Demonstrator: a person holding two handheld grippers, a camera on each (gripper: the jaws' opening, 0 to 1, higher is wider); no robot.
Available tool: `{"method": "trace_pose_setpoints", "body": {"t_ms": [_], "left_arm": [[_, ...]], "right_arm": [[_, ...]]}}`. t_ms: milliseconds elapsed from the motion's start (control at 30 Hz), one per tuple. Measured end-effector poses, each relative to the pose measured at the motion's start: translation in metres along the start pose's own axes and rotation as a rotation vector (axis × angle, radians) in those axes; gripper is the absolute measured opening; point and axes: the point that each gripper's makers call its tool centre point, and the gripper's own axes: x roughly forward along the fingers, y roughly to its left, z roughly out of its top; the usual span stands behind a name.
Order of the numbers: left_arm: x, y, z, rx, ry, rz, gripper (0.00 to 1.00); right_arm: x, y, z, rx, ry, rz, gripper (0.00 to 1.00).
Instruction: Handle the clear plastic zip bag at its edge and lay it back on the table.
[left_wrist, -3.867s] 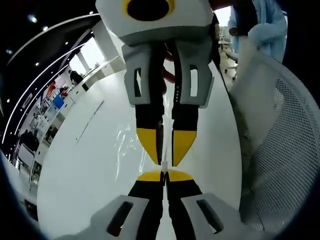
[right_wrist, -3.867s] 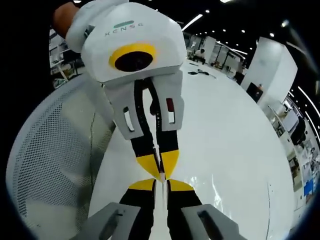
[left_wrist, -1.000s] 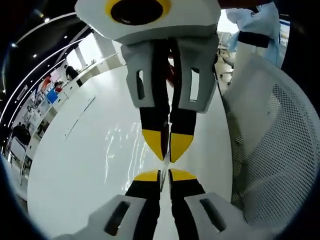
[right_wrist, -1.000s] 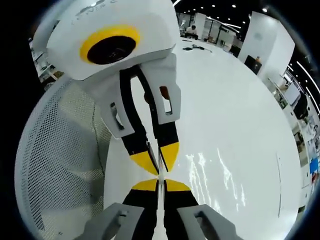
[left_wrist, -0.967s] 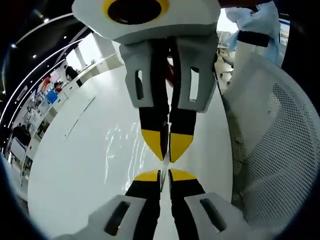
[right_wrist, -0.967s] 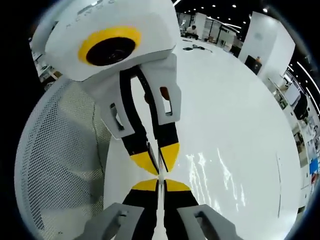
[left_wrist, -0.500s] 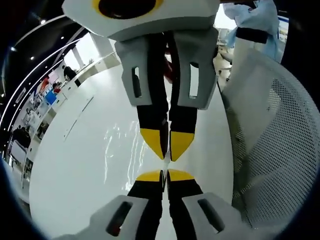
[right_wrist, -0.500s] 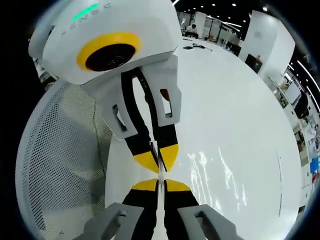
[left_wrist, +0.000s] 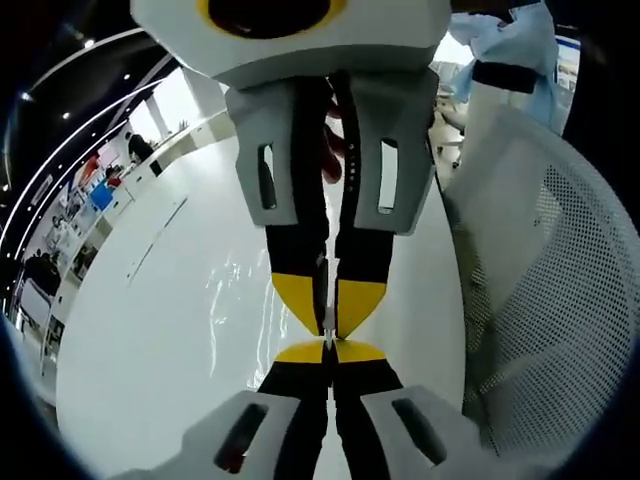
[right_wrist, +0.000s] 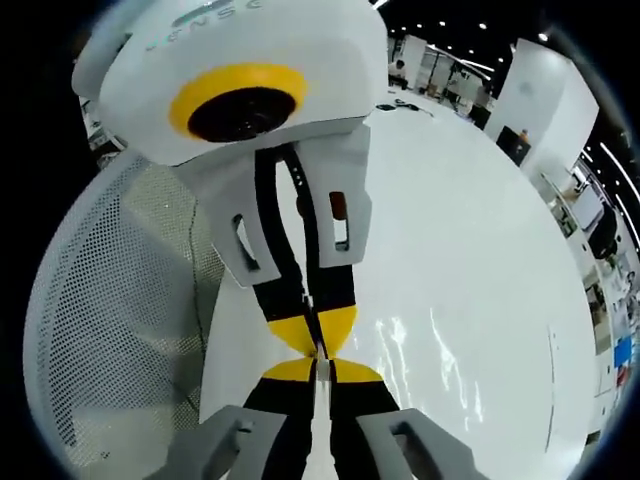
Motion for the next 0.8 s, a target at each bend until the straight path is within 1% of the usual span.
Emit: {"method": "trace_pose_setpoints", "body": {"t_ms": [100, 233, 300, 333, 400, 467, 533, 633, 800], "left_arm": [[0.0, -0.001, 0.0, -0.002, -0.001, -0.002, 0.0], [0.0, -0.001, 0.001, -0.011, -0.008, -0.004, 0.0], [0.0, -0.001, 0.0, -0.012, -0.007, 0.001, 0.0], [0.001, -0.001, -0.001, -0.01, -0.002, 0.001, 0.0], [0.001, -0.003, -0.003, -0.013, 0.005, -0.009, 0.0], [0.001, -0.002, -0.006, -0.018, 0.011, -0.016, 0.0], [-0.001, -0.002, -0.007, -0.02, 0.011, -0.015, 0.0], [-0.002, -0.002, -0.007, -0.021, 0.005, -0.025, 0.0], [-0.001, -0.003, -0.005, 0.008, -0.001, -0.027, 0.0]], "right_arm": [[-0.001, 0.002, 0.0, -0.005, 0.005, 0.002, 0.0], [-0.002, 0.002, 0.0, 0.037, 0.008, 0.003, 0.0], [-0.001, 0.001, -0.003, 0.08, 0.025, 0.002, 0.0], [-0.001, 0.0, -0.006, 0.076, 0.043, 0.0, 0.0], [-0.001, 0.001, -0.013, 0.029, 0.077, -0.005, 0.0], [-0.001, 0.002, -0.018, 0.041, 0.094, -0.001, 0.0], [-0.001, 0.001, -0.021, 0.058, 0.092, -0.003, 0.0], [-0.004, 0.0, -0.021, 0.089, 0.08, -0.004, 0.0], [-0.006, 0.001, -0.021, 0.103, 0.078, -0.006, 0.0]]}}
